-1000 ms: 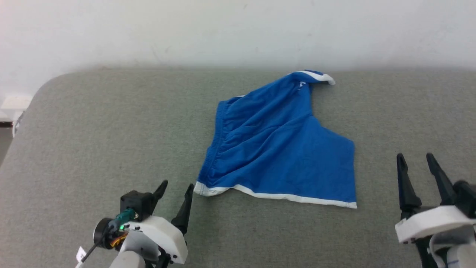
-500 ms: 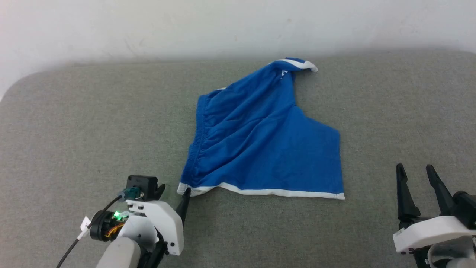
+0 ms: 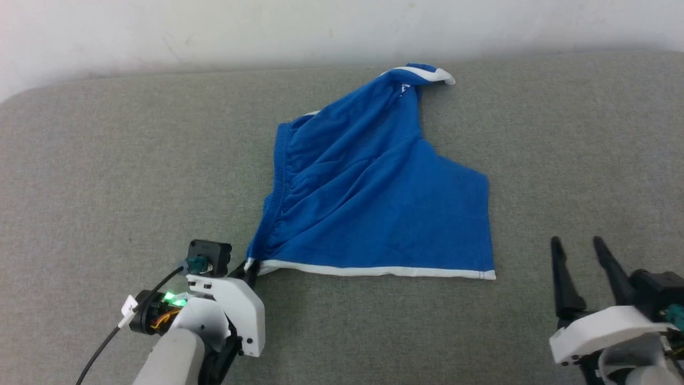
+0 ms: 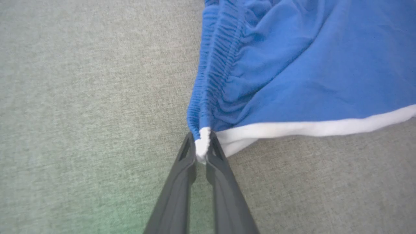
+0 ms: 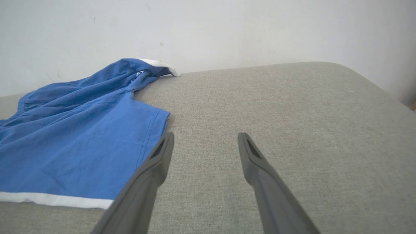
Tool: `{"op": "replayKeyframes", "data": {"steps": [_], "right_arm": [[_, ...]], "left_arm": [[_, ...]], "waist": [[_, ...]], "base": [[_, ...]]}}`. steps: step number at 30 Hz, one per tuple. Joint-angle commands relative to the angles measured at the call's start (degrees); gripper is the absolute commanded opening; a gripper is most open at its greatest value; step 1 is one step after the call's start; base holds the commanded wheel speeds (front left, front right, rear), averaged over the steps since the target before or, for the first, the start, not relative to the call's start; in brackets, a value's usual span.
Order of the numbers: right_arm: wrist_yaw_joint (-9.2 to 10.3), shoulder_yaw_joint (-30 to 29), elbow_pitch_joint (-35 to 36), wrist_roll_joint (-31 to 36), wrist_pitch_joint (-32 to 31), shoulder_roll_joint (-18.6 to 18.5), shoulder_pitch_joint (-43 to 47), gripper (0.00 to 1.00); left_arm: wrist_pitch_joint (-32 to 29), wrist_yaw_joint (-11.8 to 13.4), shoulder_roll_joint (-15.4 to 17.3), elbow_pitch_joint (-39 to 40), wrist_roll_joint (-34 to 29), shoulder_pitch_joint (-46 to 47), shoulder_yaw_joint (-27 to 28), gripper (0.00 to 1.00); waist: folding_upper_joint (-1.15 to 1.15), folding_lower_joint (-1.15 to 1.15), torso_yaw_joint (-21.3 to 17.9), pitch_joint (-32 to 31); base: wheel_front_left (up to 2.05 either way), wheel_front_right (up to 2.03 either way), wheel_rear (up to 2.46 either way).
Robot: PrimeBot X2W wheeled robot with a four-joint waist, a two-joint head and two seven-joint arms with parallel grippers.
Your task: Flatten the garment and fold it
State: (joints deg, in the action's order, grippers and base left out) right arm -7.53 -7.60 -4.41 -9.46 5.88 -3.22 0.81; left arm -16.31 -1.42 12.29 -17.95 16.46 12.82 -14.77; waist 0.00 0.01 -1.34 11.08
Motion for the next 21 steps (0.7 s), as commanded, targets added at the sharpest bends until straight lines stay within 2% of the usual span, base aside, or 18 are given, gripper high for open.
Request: {"op": "replayKeyframes", "data": {"steps": [1,6,11,15,21], "right_arm": [[0.04,1.76,0.02,-0.23,-1.32,0.03,-0.51,1.0],[0.04,8.8,0.79,-5.58,-9.37,-3.07,1.25,1.0],[0.04,11.02,-0.21,-7.11,-16.65,-5.73,0.77,1.0],[0.04,10.29,-4.33,-8.82,-20.83,-4.32,-1.38,1.0],[0.04,9.11,-10.59,-7.83,-21.21,-2.74,-4.87,1.0]], "left_arm": [[0.7,0.07,-0.32,-1.28,-0.12,-0.76,-0.4,0.0],[4.88,0.09,-1.32,-0.01,0.35,-1.19,-0.41,0.0],[8.35,0.24,-2.11,2.25,0.65,-2.09,-0.57,0.0],[9.52,0.35,-2.38,4.43,0.67,-2.96,-1.04,0.0],[10.34,-0.21,-2.53,6.07,0.94,-3.15,-1.88,0.0]], "waist": [[0.0,-0.01,0.47,-0.53],[0.0,-0.01,1.62,-2.32],[0.0,-0.01,2.57,-3.27],[0.0,-0.01,3.47,-3.35],[0.0,-0.01,4.94,-2.42]], "base": [[0.0,0.0,0.0],[0.0,0.0,0.0],[0.0,0.0,0.0],[0.0,0.0,0.0],[0.0,0.0,0.0]]}}
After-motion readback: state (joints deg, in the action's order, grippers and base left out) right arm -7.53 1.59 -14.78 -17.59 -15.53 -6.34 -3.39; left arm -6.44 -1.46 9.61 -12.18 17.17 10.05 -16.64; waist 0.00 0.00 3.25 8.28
